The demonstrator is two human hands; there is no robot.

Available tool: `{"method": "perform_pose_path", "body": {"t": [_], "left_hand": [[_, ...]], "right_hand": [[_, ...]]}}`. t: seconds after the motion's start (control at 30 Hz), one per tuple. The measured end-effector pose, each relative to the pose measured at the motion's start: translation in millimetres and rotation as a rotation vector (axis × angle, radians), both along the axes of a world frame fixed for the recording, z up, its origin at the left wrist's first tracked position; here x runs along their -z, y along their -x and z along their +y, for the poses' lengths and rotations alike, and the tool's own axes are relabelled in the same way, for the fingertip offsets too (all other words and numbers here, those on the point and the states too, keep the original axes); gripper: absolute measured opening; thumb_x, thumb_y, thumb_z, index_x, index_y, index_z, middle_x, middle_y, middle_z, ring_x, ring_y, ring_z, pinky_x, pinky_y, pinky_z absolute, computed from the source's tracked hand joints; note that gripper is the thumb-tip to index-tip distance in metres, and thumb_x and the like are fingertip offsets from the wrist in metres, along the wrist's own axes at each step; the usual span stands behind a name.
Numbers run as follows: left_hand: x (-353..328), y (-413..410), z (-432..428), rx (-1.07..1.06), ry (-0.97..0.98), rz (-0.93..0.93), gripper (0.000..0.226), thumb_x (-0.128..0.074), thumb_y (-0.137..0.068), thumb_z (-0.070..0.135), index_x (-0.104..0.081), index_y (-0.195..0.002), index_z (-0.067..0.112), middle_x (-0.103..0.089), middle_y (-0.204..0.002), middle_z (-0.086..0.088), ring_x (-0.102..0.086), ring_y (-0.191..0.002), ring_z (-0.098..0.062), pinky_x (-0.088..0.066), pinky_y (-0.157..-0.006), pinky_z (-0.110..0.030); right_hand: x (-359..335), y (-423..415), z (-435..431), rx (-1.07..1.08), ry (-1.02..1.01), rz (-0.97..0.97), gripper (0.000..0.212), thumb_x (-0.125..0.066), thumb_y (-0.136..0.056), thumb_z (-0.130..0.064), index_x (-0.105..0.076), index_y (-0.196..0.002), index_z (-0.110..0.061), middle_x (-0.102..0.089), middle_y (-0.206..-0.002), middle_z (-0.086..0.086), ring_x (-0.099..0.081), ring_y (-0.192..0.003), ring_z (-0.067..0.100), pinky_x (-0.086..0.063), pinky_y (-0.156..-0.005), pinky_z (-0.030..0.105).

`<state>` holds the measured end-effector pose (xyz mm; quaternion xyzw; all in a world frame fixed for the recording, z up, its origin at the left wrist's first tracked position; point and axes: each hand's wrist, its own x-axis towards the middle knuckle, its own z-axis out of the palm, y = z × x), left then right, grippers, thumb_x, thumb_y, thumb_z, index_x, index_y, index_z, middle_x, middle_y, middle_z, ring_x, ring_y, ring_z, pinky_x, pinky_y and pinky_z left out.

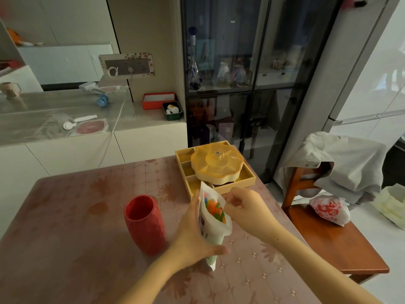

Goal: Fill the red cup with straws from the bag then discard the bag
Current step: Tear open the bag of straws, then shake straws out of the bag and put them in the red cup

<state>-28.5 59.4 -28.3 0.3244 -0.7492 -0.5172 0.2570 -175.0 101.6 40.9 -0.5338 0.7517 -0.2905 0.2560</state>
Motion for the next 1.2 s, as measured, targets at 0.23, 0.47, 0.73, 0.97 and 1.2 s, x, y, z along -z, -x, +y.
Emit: {"method": "perform_pose_path", "body": {"t": [0.23, 0.47, 0.73, 0.97, 1.2], "left_hand": [[3.5, 17.4, -6.8, -0.164, -0.035, 0.119, 0.076, -0.084, -0.049, 0.036, -0.047, -0.114, 0.045, -0.061, -0.112, 0.012, -0.059, -0.103, -0.008, -0.054, -0.085, -0.038], [-47.0, -2.2, -9.3, -0.199, -0.072, 0.222, 0.056, -0.084, -0.06, 0.009, -0.055, -0.104, 0.029, -0.066, -0.097, 0.005, -0.063, -0.09, -0.011, -0.053, -0.073, -0.024], [-94.0, -109.2, -12.1, -0.591, -0.063, 0.315, 0.074, -0.085, -0.041, 0.036, -0.057, -0.109, 0.027, -0.07, -0.101, 0.0, -0.067, -0.092, -0.017, -0.052, -0.074, -0.033], [-93.7, -186.1, -14.1, -0.773, 0.189, 0.016, 0.073, -0.079, -0.045, 0.047, -0.042, -0.107, 0.058, -0.059, -0.106, 0.031, -0.058, -0.097, 0.006, -0.044, -0.079, -0.022], [-76.8, -191.4, -16.7, -0.748, 0.339, -0.174, 0.089, -0.084, -0.058, 0.032, -0.028, -0.122, 0.059, -0.044, -0.101, 0.055, -0.049, -0.092, 0.023, -0.044, -0.076, -0.019]], "right_hand": [[-15.1, 16.5, 9.8, -0.007, 0.047, -0.102, 0.011, -0.06, -0.085, -0.01, -0.062, -0.075, -0.014, -0.07, -0.086, 0.003, -0.069, -0.075, 0.014, -0.06, -0.071, 0.028], [-31.6, 18.4, 0.7, -0.011, 0.15, -0.619, 0.02, -0.057, -0.09, -0.016, -0.066, -0.091, 0.001, -0.074, -0.086, 0.011, -0.072, -0.079, 0.029, -0.06, -0.073, 0.045], [19.4, -39.2, -57.4, -0.263, 0.195, -0.087, 0.015, -0.057, -0.091, -0.021, -0.067, -0.101, -0.018, -0.066, -0.086, -0.008, -0.063, -0.077, 0.012, -0.053, -0.071, 0.031], [73.0, -116.5, -101.5, -0.562, 0.098, 0.511, 0.049, -0.052, -0.09, -0.042, -0.041, -0.137, -0.035, -0.068, -0.112, 0.003, -0.063, -0.102, 0.027, -0.05, -0.081, 0.036], [81.4, -120.2, -108.3, -0.57, 0.084, 0.613, 0.029, -0.05, -0.093, -0.038, -0.062, -0.107, -0.016, -0.07, -0.101, 0.006, -0.064, -0.092, 0.028, -0.048, -0.073, 0.034]]}}
